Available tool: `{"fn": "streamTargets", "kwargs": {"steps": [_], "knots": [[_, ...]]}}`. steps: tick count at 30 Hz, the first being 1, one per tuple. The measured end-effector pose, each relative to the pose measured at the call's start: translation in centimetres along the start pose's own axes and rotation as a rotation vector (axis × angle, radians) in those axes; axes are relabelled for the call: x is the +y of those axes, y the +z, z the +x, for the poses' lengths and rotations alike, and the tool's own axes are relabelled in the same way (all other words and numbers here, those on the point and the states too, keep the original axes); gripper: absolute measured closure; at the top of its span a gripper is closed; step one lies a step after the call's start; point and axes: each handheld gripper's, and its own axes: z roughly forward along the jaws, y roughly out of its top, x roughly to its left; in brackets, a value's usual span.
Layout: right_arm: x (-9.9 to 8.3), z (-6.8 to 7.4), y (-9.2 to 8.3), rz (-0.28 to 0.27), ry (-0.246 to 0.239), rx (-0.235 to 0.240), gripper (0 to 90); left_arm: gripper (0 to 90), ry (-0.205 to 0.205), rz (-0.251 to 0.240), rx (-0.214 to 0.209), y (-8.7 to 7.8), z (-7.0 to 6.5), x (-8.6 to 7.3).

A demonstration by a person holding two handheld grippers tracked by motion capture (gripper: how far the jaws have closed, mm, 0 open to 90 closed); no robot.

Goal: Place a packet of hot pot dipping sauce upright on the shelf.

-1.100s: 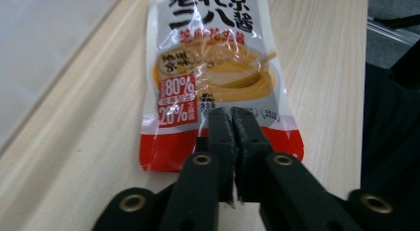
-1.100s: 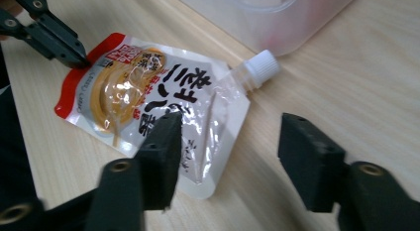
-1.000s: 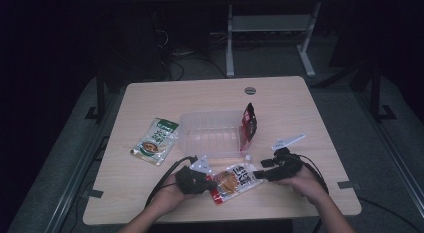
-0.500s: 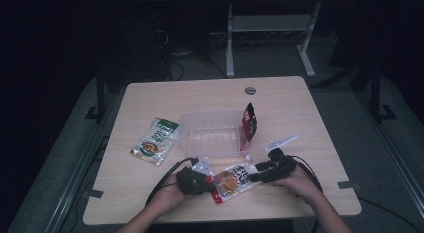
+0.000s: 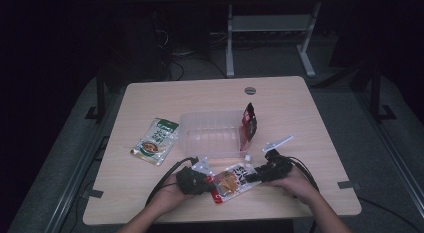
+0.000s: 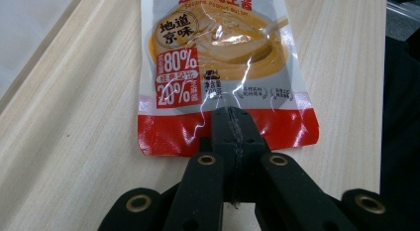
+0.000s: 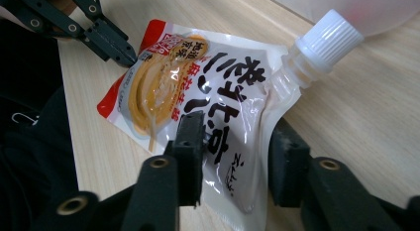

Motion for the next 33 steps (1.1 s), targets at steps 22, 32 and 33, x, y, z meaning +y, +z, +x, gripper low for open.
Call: {"fn": "streamTargets", "kwargs": {"steps": [22,32,33], "knots": [[0.5,1.6,-1.9,-0.152,-0.108,0.166,89.7,89.8,-0.023,-0.018,-0.023,-0.1,0.3,-0.3],[2.2,4.9,-1.8,-0.239,-0.196,0.260,89.8,89.7,-0.044,-0.065,-0.005,-0.6,0.6,-0.3],[2.6,5.4,-1.7,-0.252,-0.206,0.269,89.9,89.8,-0.040,-0.070,-0.004,-0.6,0.6,-0.3]]}}
